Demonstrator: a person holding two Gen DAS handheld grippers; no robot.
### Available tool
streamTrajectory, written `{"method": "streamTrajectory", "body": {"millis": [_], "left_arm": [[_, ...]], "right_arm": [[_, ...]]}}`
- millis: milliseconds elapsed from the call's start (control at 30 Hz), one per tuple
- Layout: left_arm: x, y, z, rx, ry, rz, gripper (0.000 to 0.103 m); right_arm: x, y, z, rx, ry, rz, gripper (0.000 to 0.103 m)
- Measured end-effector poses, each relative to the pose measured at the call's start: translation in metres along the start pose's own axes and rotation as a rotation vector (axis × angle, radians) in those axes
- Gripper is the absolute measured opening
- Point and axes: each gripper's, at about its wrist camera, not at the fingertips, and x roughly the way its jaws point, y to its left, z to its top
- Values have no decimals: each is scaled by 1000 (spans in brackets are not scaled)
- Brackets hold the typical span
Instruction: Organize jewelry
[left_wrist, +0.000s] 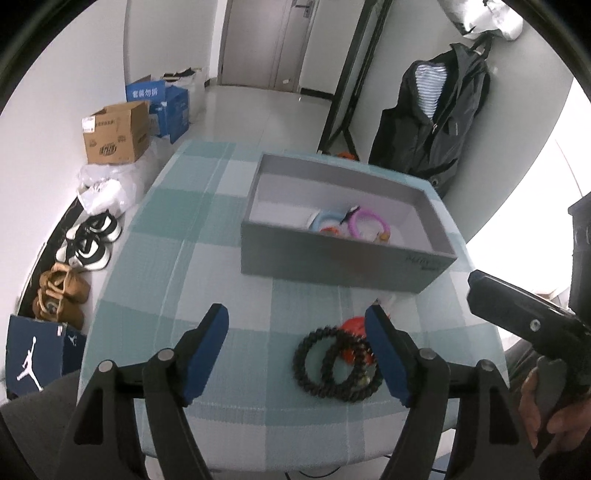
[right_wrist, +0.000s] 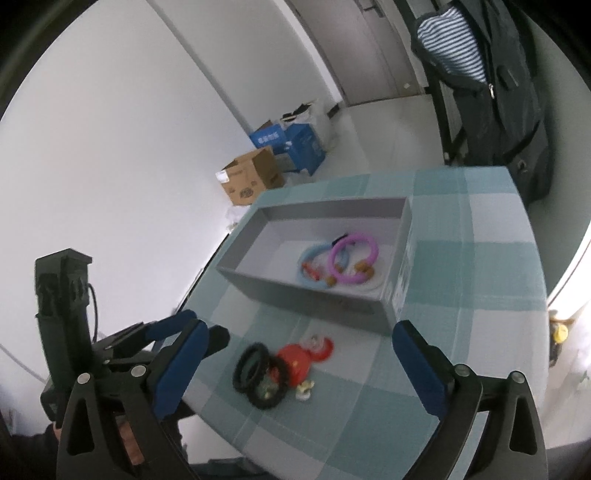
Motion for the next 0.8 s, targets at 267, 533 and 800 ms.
{"method": "streamTrajectory", "body": {"millis": [267,533,800], "left_arm": [[8,8,-7,-2,50,7,72],[10,12,-10,2,56,13,72],[13,17,-12,8,75,3,72]], "right_arm": [[19,7,-15,-8,72,-12,85],[43,3,-18,8,134,-31,58],[53,3,-17,11,143,-72,40]]}}
